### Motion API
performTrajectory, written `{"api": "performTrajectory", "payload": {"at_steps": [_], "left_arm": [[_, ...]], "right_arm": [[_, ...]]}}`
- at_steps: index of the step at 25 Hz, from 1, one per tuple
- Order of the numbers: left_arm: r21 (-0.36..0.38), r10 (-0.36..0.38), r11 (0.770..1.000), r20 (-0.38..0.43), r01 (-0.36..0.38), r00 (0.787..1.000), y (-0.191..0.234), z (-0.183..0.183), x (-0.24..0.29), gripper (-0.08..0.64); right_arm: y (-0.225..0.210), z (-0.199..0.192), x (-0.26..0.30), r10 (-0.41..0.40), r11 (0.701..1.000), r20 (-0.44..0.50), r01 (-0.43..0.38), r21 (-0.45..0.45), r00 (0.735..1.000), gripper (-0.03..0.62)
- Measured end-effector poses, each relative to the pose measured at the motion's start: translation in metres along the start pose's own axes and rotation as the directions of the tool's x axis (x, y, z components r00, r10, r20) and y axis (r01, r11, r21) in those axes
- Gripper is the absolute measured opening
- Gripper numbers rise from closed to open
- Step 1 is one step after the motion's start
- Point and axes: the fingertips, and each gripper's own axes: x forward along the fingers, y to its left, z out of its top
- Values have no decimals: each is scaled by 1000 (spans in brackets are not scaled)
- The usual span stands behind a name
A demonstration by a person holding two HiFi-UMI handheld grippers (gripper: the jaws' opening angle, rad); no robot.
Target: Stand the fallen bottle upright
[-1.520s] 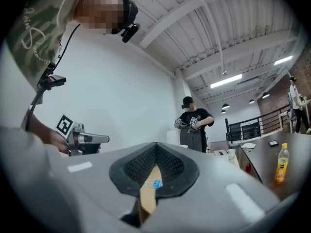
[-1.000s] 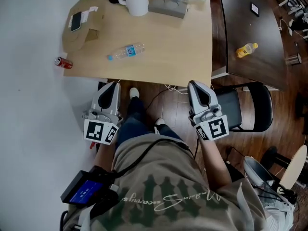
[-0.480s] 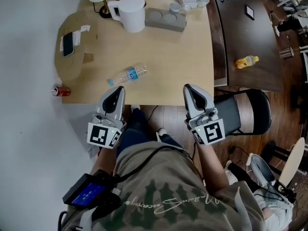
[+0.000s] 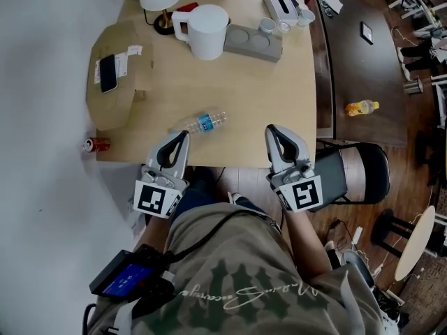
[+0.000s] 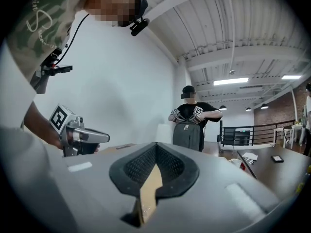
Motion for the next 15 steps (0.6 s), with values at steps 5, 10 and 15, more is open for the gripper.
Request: {"api": "performTrajectory", "payload": {"at_steps": [5, 10, 15], "left_arm": [[1, -32, 999, 30, 32, 999, 14, 9, 8, 2], [-28, -76, 997, 30, 77, 997, 59, -1, 21, 2], [-31, -81, 996, 53, 82, 995, 76, 5, 29, 2]], "right_arm": [[3, 2, 26, 8, 1000, -15, -8, -23, 1000, 5], [23, 6, 54, -17, 999, -87, 14, -46, 996, 5], [32, -5, 59, 3, 998, -135, -11, -57, 991, 5]]}}
